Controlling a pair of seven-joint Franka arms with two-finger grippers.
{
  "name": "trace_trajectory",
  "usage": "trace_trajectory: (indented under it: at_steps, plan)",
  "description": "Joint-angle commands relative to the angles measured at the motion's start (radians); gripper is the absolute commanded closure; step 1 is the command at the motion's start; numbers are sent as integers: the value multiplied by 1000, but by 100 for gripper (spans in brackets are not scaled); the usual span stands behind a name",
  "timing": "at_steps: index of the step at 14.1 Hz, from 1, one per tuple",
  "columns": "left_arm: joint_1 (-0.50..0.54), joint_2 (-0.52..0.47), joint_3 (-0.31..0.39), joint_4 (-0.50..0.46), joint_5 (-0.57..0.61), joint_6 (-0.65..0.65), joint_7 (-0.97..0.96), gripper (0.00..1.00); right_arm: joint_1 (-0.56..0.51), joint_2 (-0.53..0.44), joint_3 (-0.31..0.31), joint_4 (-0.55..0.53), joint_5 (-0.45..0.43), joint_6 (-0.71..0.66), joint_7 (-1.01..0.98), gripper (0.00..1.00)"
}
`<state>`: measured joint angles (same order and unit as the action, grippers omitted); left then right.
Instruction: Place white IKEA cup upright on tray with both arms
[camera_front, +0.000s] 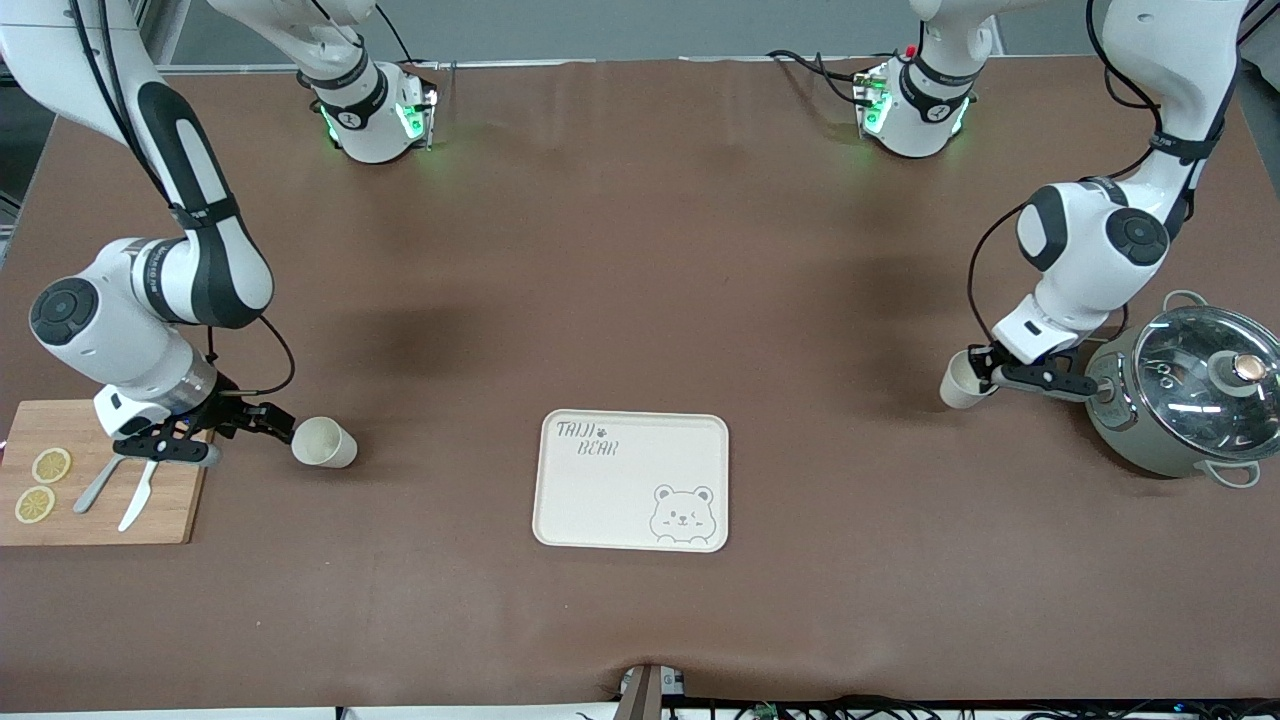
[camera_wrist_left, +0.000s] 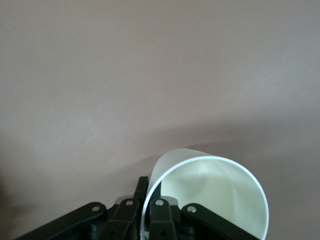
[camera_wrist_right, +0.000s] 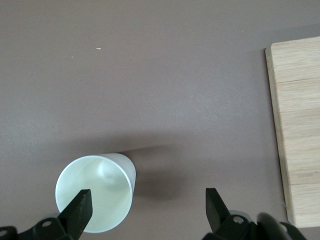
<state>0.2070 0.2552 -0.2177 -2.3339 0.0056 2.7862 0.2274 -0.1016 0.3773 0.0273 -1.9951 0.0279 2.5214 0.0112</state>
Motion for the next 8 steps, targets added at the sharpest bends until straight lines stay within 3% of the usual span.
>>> trace_trajectory:
  at_steps: [1,8]
  plan:
    - [-29,48,-35,123,2,-92,-92,100,-18,32,13,41,3,5,-5,0]
    - [-225,193,-32,363,16,-204,-327,100,-18,109,14,48,4,98,-4,0]
